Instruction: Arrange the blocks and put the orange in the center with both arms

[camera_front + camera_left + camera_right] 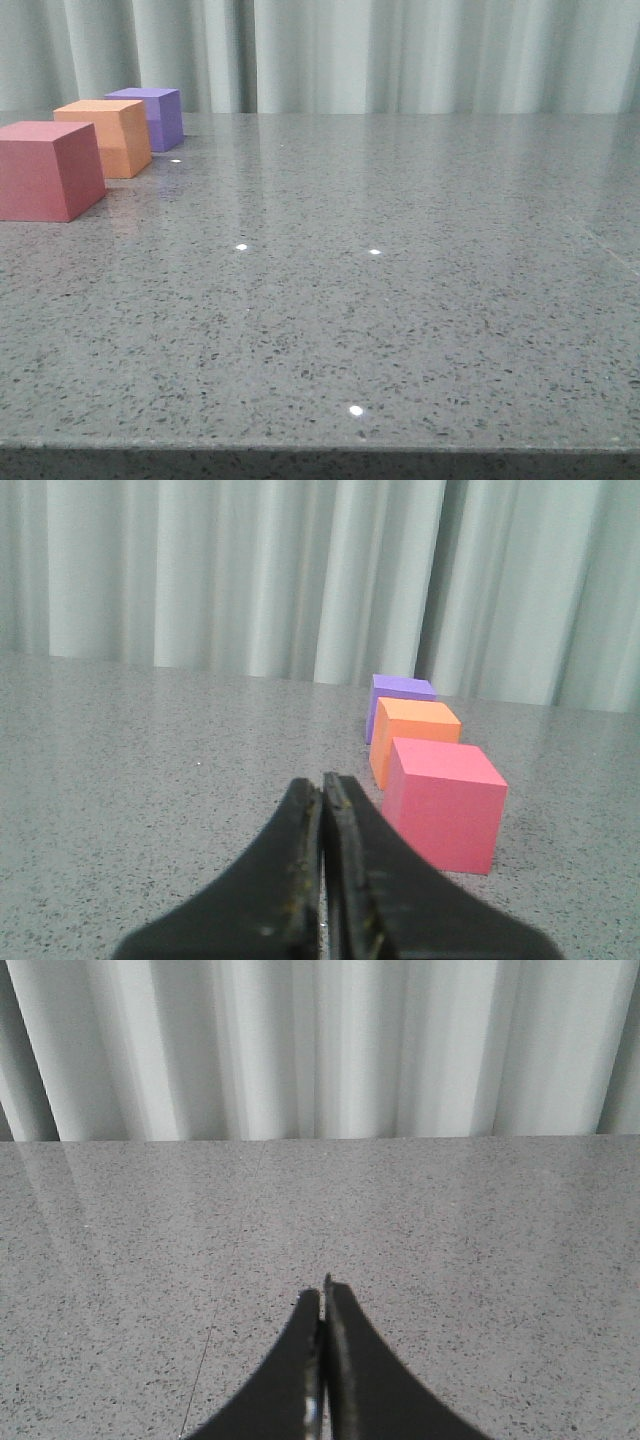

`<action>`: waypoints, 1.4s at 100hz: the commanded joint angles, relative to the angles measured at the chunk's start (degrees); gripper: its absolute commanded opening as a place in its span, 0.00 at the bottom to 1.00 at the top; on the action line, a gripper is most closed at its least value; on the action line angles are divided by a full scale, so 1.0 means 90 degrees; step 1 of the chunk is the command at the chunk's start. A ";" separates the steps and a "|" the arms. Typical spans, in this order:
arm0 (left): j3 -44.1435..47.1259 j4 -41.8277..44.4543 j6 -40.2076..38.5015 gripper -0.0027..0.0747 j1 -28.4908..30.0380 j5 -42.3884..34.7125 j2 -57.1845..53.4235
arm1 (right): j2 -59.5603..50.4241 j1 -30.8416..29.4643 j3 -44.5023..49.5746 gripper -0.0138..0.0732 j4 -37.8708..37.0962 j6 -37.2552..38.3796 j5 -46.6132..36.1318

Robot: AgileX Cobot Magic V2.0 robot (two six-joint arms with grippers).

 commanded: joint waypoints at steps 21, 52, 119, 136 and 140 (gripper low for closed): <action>0.0267 -0.0002 -0.0050 0.01 -0.0053 -0.0516 -0.0244 | -0.0006 -0.0039 -0.0177 0.08 -0.0013 -0.0041 -0.0502; 0.0267 -0.0002 -0.0050 0.01 -0.0053 -0.0516 -0.0244 | -0.0006 -0.0039 -0.0177 0.08 -0.0019 -0.0041 -0.0503; 0.0267 -0.0002 -0.0050 0.01 -0.0053 -0.0516 -0.0244 | -0.2827 -0.0039 0.2067 0.08 -0.0014 -0.0036 -0.0969; 0.0267 -0.0002 -0.0050 0.01 -0.0053 -0.0516 -0.0244 | -0.3530 -0.0039 0.2735 0.08 -0.0012 -0.0036 -0.1355; 0.0267 -0.0002 -0.0050 0.01 -0.0053 -0.0516 -0.0244 | -0.3680 -0.0039 0.2855 0.08 -0.0012 -0.0036 -0.1427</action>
